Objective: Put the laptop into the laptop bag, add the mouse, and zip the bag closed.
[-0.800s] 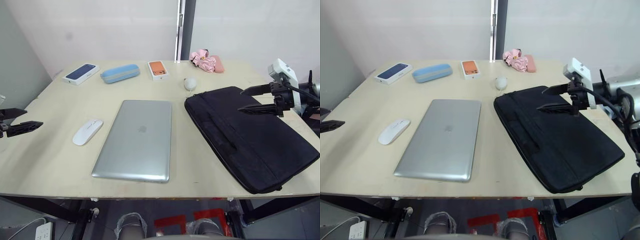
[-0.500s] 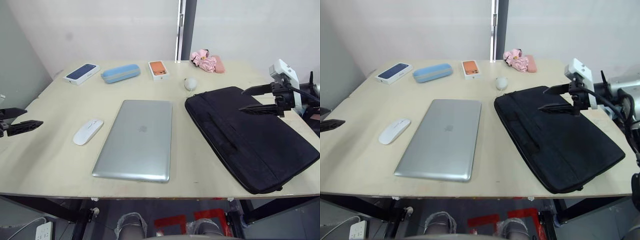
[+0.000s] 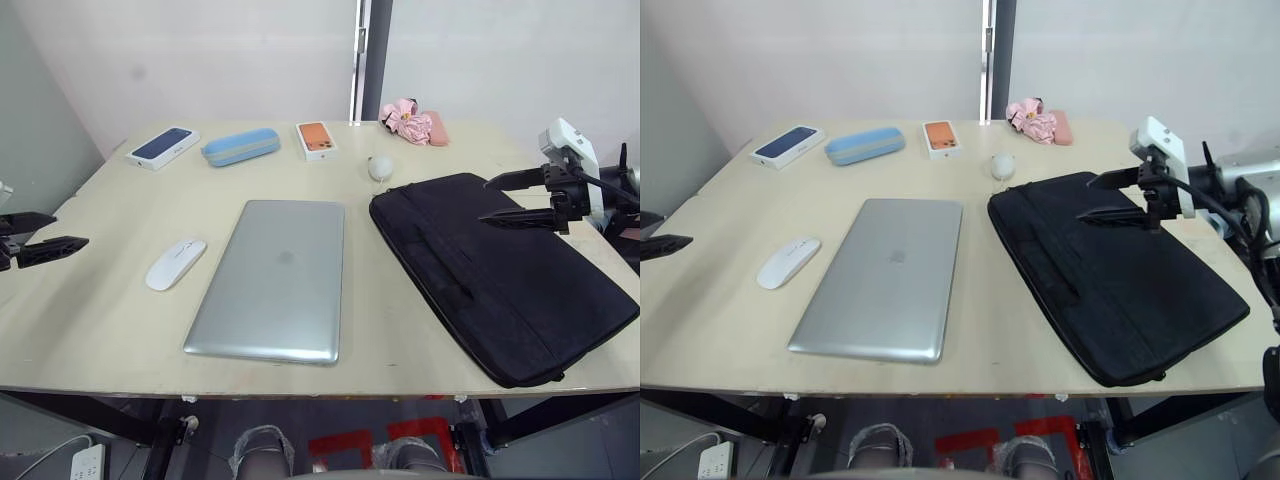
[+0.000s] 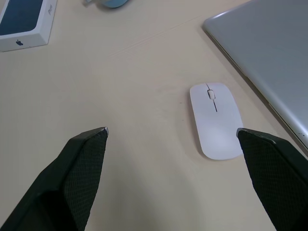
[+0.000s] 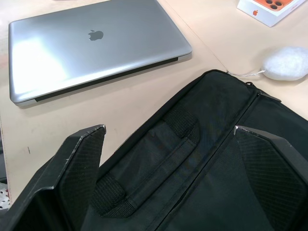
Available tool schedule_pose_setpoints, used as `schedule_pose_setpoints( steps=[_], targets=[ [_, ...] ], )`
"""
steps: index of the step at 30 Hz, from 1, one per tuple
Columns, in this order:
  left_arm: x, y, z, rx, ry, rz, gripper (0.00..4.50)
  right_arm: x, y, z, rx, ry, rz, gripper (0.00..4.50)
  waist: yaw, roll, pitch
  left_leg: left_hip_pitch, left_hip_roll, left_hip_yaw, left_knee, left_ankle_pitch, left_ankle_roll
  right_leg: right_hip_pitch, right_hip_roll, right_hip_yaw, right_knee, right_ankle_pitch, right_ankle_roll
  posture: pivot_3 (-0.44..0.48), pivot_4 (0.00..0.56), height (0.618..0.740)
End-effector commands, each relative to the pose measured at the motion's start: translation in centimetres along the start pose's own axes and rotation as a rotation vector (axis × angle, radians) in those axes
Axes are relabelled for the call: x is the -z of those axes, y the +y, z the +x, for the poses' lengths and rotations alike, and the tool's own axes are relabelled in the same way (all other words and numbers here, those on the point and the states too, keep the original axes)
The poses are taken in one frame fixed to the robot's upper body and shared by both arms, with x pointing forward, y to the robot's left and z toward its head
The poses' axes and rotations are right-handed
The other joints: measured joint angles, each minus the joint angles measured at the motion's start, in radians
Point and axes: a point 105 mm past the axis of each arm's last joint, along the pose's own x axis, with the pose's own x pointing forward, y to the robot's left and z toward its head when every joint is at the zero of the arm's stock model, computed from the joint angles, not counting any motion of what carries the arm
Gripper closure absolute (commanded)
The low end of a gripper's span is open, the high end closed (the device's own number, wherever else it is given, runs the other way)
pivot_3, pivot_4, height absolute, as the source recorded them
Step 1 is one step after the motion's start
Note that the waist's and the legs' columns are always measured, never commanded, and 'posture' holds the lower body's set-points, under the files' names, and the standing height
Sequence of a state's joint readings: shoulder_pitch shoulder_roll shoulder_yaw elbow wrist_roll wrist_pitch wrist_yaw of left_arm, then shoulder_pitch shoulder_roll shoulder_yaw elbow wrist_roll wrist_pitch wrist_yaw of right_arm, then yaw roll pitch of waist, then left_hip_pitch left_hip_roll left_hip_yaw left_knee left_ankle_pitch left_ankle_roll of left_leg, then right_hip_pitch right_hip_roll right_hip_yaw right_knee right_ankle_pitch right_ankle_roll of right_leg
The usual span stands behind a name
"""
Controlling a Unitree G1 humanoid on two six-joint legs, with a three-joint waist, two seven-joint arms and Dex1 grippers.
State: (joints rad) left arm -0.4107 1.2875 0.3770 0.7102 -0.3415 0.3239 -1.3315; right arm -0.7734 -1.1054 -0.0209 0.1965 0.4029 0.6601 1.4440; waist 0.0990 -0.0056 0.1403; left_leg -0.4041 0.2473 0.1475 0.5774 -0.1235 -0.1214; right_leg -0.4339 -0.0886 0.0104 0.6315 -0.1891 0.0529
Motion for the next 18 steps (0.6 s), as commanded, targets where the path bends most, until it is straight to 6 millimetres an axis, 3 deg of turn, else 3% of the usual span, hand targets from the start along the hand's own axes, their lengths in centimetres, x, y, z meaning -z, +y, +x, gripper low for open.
schedule_pose_setpoints(
  steps=[1, 18],
  targets=[
    [-1.18, 0.36, -0.68, -0.021, -0.017, 0.039, 0.0, -0.8, -0.18, -0.82, 0.027, -0.01, -0.036, 0.03, 0.0, 0.0, 0.0, 0.0, 0.0, 0.0, 0.0, 0.0, 0.0, 0.0, 0.0, 0.0, 0.0, 0.0, 0.0, 0.0, 0.15, 0.74],
    [-1.2, 0.59, -1.02, -0.031, -0.017, 0.042, 0.0, -0.48, -0.35, -0.84, 0.031, -0.009, -0.037, 0.03, 0.0, 0.0, 0.0, 0.0, 0.0, 0.0, 0.0, 0.0, 0.0, 0.0, 0.0, 0.0, 0.0, 0.0, 0.0, 0.0, 0.15, 0.74]
  ],
)
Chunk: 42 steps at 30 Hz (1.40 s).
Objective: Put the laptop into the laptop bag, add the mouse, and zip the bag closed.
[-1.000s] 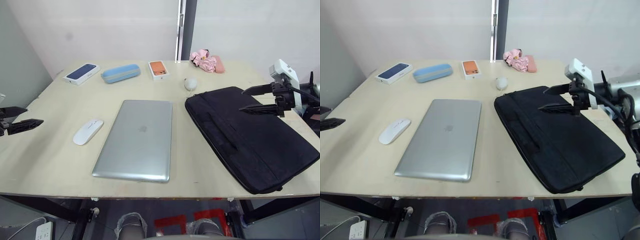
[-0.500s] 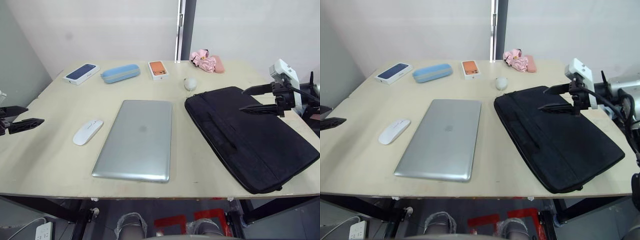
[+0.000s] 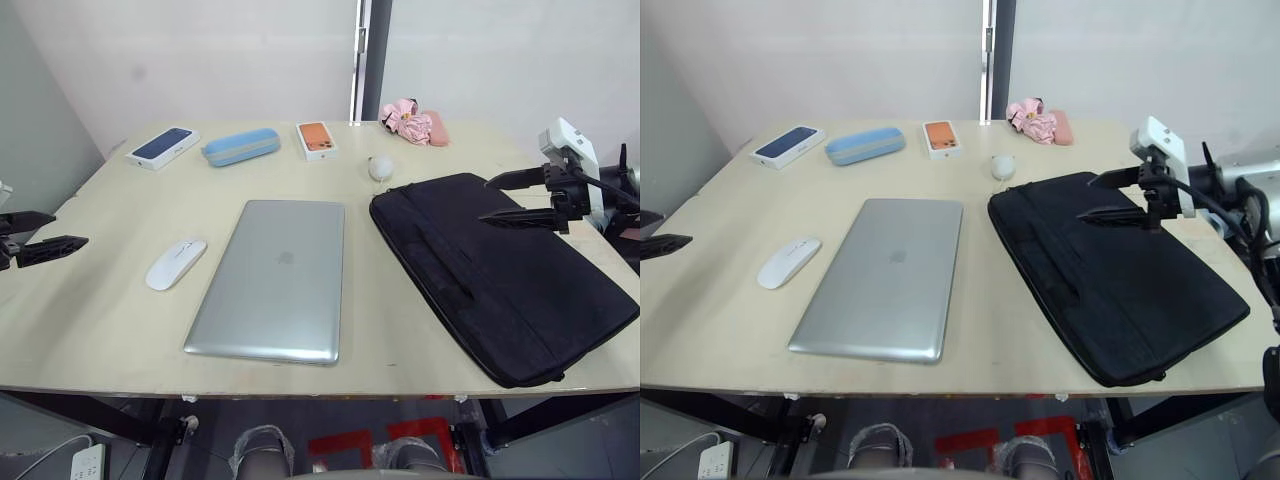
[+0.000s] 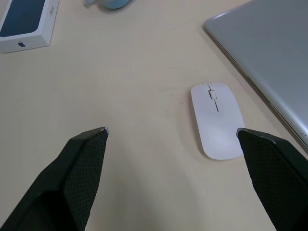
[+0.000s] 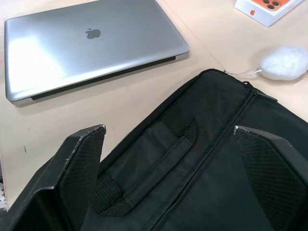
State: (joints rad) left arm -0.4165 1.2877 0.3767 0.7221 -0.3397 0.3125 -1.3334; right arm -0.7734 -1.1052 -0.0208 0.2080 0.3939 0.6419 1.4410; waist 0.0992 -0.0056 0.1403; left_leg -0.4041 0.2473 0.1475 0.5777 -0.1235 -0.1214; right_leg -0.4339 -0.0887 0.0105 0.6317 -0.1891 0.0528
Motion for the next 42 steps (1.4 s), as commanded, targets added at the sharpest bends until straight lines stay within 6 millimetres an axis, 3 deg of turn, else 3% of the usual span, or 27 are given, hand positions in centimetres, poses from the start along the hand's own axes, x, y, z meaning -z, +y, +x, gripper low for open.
schedule_pose_setpoints(
  steps=[1, 15, 21, 25, 30, 38, 42],
  targets=[
    [-1.2, 0.5, -1.0, -0.029, -0.012, 0.04, 0.0, -0.6, -0.1, -0.7, 0.018, -0.013, -0.028, 0.03, 0.0, 0.0, 0.0, 0.0, 0.0, 0.0, 0.0, 0.0, 0.0, 0.0, 0.0, 0.0, 0.0, 0.0, 0.0, 0.0, 0.15, 0.74],
    [-1.3, 0.1, -0.7, -0.008, -0.016, 0.056, 0.0, -0.7, 0.1, 0.4, 0.005, -0.026, -0.043, 0.03, -0.001, 0.0, 0.0, 0.0, 0.0, 0.0, 0.0, 0.0, 0.0, 0.0, 0.0, 0.0, 0.0, 0.0, 0.0, 0.0, 0.15, 0.74],
    [-1.4, -2.5, 0.8, 0.151, -0.017, -0.064, 0.0, -1.4, 2.2, 3.5, -0.085, -0.081, -0.065, 0.03, -0.001, 0.0, 0.0, 0.0, 0.0, 0.0, 0.0, 0.0, 0.0, 0.0, 0.0, 0.0, 0.001, 0.0, 0.0, 0.0, 0.15, 0.74],
    [-1.1, -6.3, 2.8, 0.364, 0.005, -0.186, 0.0, -2.4, 4.6, 7.1, -0.173, -0.136, -0.094, 0.03, 0.0, 0.0, 0.0, 0.0, 0.0, 0.0, 0.001, 0.0, 0.0, -0.001, 0.0, 0.0, 0.003, 0.0, 0.0, 0.0, 0.15, 0.74],
    [-1.0, -8.5, 4.6, 0.478, 0.086, -0.408, 0.0, -2.8, 6.3, 10.1, -0.208, -0.167, -0.131, 1.63, 0.003, 0.0, 0.0, 0.0, 0.0, -0.001, 0.002, 0.0, 0.0, -0.001, 0.0, 0.0, 0.006, 0.0, -0.001, 0.0, 0.15, 0.74],
    [-0.9, -9.9, 7.8, 0.568, 0.199, -0.73, 0.0, -0.8, 7.6, 13.4, -0.222, -0.115, -0.179, 4.39, 0.006, 0.0, 0.0, 0.001, -0.001, -0.002, 0.004, 0.0, 0.0, 0.0, -0.001, 0.0, 0.008, 0.0, -0.001, 0.0, 0.15, 0.74],
    [0.4, -10.1, 9.6, 0.546, 0.294, -0.784, 0.0, 0.1, 8.1, 15.0, -0.232, -0.089, -0.204, 4.45, 0.001, 0.0, 0.0, 0.0, -0.002, -0.002, 0.005, 0.0, -0.001, 0.0, -0.001, 0.0, 0.009, 0.0, -0.001, 0.0, 0.15, 0.74]
  ],
)
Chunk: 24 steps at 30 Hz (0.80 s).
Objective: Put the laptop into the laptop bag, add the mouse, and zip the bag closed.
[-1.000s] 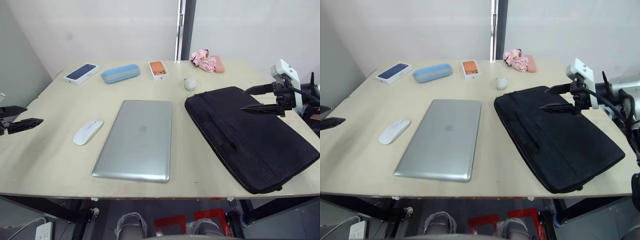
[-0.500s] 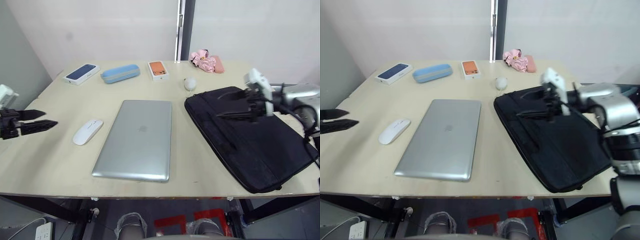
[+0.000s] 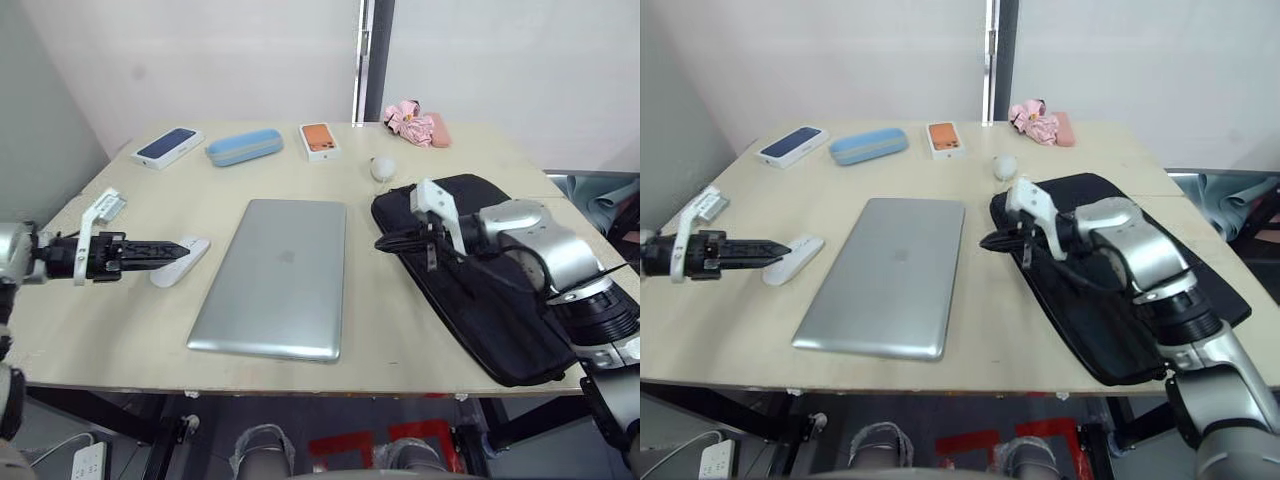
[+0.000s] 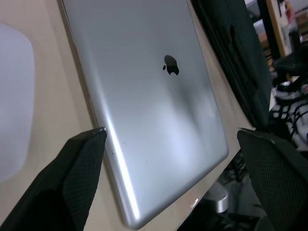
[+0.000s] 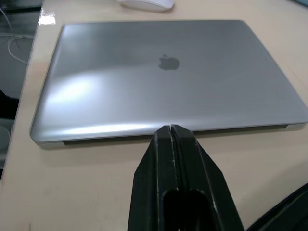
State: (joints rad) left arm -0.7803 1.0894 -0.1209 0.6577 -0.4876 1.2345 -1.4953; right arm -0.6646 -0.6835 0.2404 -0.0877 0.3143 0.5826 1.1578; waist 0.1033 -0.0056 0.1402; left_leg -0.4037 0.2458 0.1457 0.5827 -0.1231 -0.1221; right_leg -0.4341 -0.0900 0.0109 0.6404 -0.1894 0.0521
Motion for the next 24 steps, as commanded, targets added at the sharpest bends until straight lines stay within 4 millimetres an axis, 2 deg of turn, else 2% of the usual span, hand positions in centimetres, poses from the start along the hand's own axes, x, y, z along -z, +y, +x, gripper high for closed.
schedule_pose_setpoints(
  steps=[1, 12, 15, 20, 24],
  targets=[
    [-0.2, 0.7, 0.3, -0.025, 0.019, -0.039, 0.0, -0.3, -0.1, 0.6, 0.013, 0.0, -0.058, 4.45, -0.004, 0.0, 0.0, 0.0, 0.0, 0.0, 0.0, 0.0, 0.0, 0.0, 0.0, 0.0, 0.0, 0.0, 0.0, 0.0, 0.15, 0.74],
    [-0.3, 2.8, 3.6, -0.031, 0.038, -0.028, 0.0, 1.4, -1.1, 3.5, 0.08, 0.048, -0.099, 4.45, -0.001, 0.0, 0.0, -0.002, 0.0, -0.002, 0.0, 0.0, 0.0, 0.001, -0.001, -0.003, -0.002, 0.0, 0.0, 0.0, 0.15, 0.74],
    [0.0, 2.9, 4.8, -0.022, 0.054, -0.027, 0.0, 2.5, -1.1, 4.5, 0.08, 0.088, -0.101, 4.45, 0.0, 0.0, 0.0, -0.002, 0.0, -0.003, 0.0, 0.0, 0.0, 0.002, -0.001, -0.003, -0.003, 0.0, 0.0, 0.0, 0.15, 0.74],
    [-0.2, 3.1, 5.5, -0.018, 0.032, -0.039, 0.0, 3.3, -1.3, 5.3, 0.073, 0.122, -0.118, 4.45, 0.0, 0.0, 0.0, -0.002, 0.0, -0.003, -0.001, 0.0, 0.0, 0.002, -0.001, -0.004, -0.003, 0.0, 0.0, 0.0, 0.15, 0.74],
    [0.4, 3.5, 6.2, -0.019, 0.055, -0.036, 0.0, 3.9, -1.0, 6.4, 0.05, 0.119, -0.102, 4.45, 0.0, 0.0, 0.0, -0.001, 0.0, -0.003, -0.001, 0.0, 0.0, 0.002, -0.001, -0.004, -0.002, 0.0, 0.0, 0.0, 0.15, 0.74]
  ],
)
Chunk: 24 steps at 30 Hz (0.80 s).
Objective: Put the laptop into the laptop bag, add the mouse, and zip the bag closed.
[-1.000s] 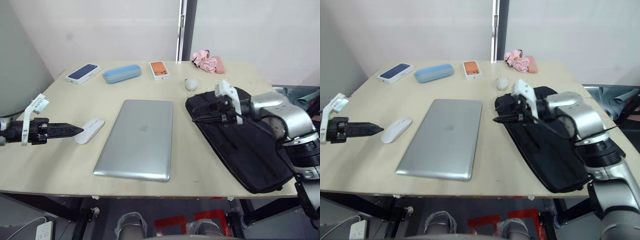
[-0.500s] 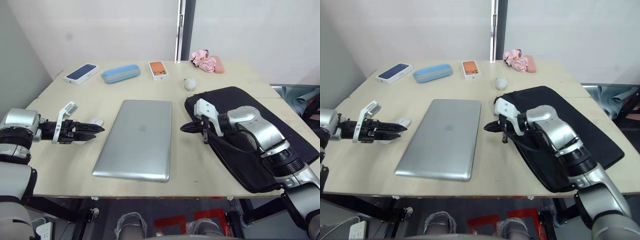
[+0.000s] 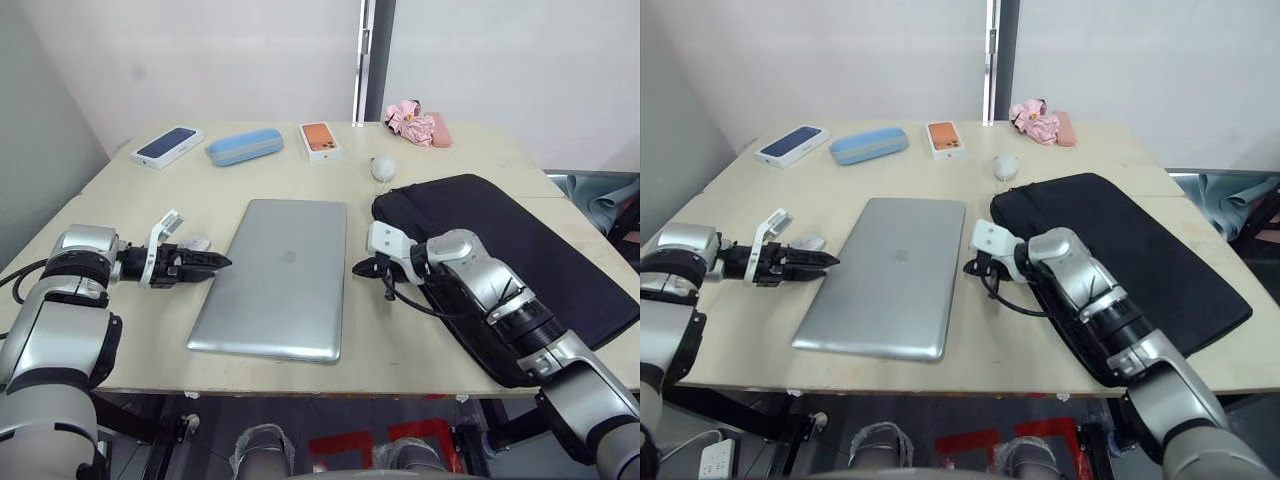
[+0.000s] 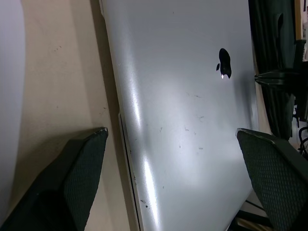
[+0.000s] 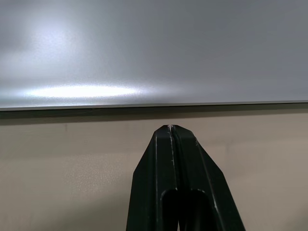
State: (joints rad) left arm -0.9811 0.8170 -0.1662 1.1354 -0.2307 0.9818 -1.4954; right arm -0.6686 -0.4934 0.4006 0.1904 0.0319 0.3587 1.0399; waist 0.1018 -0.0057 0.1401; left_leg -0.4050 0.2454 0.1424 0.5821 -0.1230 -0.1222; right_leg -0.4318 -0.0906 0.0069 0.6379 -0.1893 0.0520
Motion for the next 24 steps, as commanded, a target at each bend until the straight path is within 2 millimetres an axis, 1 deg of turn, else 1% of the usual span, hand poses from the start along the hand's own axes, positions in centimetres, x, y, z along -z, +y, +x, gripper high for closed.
schedule_pose_setpoints(
  steps=[1, 5, 12, 14, 19, 24],
  targets=[
    [-0.2, -0.2, 0.5, 0.011, 0.001, 0.016, 0.0, -1.2, -0.3, 0.5, -0.001, -0.036, -0.039, 4.45, 0.002, 0.0, 0.0, 0.0, 0.0, 0.0, 0.0, 0.0, 0.0, 0.0, 0.0, 0.0, 0.0, 0.0, 0.0, 0.0, 0.15, 0.74],
    [-0.3, -0.6, 1.2, 0.034, 0.008, 0.015, 0.0, -1.6, -0.4, 1.0, -0.001, -0.055, -0.035, 4.45, 0.005, 0.0, 0.0, 0.001, -0.001, 0.0, 0.001, 0.0, 0.0, 0.003, -0.002, -0.002, 0.0, 0.0, 0.0, 0.0, 0.15, 0.74],
    [0.1, -1.3, 2.3, 0.091, 0.051, 0.018, 0.0, -2.9, -0.6, 2.0, -0.008, -0.094, -0.054, 4.45, -0.002, 0.0, 0.0, 0.003, 0.0, -0.001, 0.001, 0.0, 0.0, 0.005, -0.001, -0.002, 0.0, 0.0, 0.0, 0.0, 0.15, 0.74],
    [0.0, -1.6, 2.5, 0.105, 0.052, 0.02, 0.0, -3.1, -0.5, 2.2, -0.009, -0.098, -0.058, 4.45, -0.003, 0.0, 0.0, 0.003, 0.0, -0.001, 0.0, 0.0, 0.0, 0.005, -0.001, -0.002, -0.001, 0.0, 0.0, 0.0, 0.15, 0.74],
    [-0.3, -2.3, 2.6, 0.144, 0.048, 0.027, 0.0, -4.3, -0.3, 3.2, -0.014, -0.154, -0.051, 4.45, -0.005, 0.0, 0.0, 0.003, -0.001, -0.001, -0.001, 0.0, 0.0, 0.005, -0.001, -0.002, -0.003, 0.0, 0.0, 0.0, 0.15, 0.74],
    [-0.4, -2.6, 2.4, 0.156, 0.048, 0.029, 0.0, -3.9, -0.2, 3.4, -0.015, -0.147, -0.047, 4.45, -0.006, 0.0, 0.0, 0.002, 0.0, -0.001, -0.002, 0.0, 0.0, 0.005, -0.001, -0.003, -0.005, 0.0, 0.0, 0.0, 0.15, 0.74]
  ],
)
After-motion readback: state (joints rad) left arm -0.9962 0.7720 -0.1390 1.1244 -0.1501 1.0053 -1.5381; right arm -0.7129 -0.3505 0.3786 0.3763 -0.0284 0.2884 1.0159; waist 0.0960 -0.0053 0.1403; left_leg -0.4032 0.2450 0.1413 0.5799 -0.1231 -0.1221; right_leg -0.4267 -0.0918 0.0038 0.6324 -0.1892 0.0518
